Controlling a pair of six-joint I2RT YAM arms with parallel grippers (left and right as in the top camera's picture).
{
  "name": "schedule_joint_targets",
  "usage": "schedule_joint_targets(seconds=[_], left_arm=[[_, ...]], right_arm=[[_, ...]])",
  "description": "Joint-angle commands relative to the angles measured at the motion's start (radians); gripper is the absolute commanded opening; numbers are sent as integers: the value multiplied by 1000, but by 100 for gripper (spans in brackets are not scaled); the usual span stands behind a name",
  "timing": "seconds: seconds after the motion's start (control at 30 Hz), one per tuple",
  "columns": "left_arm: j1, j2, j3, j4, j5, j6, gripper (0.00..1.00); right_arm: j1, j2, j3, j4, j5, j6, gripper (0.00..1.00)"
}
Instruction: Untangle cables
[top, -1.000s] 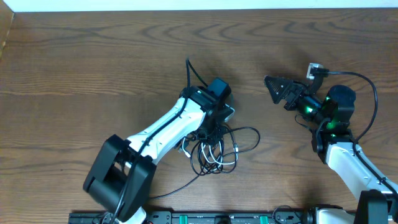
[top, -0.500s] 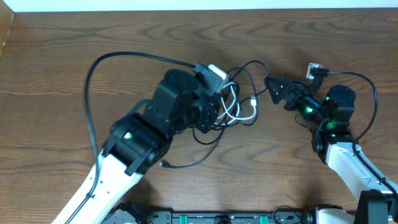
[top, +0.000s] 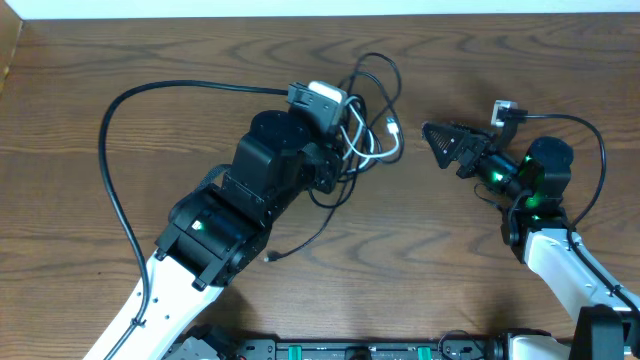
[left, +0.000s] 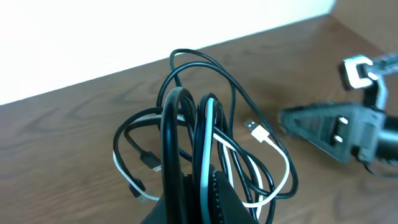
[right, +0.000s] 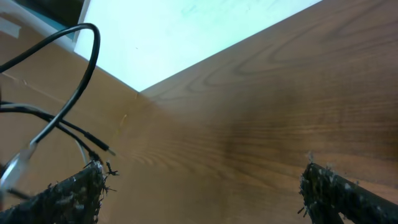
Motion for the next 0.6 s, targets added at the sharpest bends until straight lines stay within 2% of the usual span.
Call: schedule_joint_targets(seconds=[0.0,0.17,0.37,0.57], left_arm=[[4,-12,21,24,-87,-108,8],[4,-12,21,51,-132,-204,8],[4,-12,21,105,-133,-286,8],[4,-12,21,121,-82,-282,8]], right_arm=[[4,-5,10,3,-11,-20,99],[4,-5,10,5,-14,-23,99],[4,-5,10,60,-117,-108,99],[4,-5,10,59,-154,-163,99]])
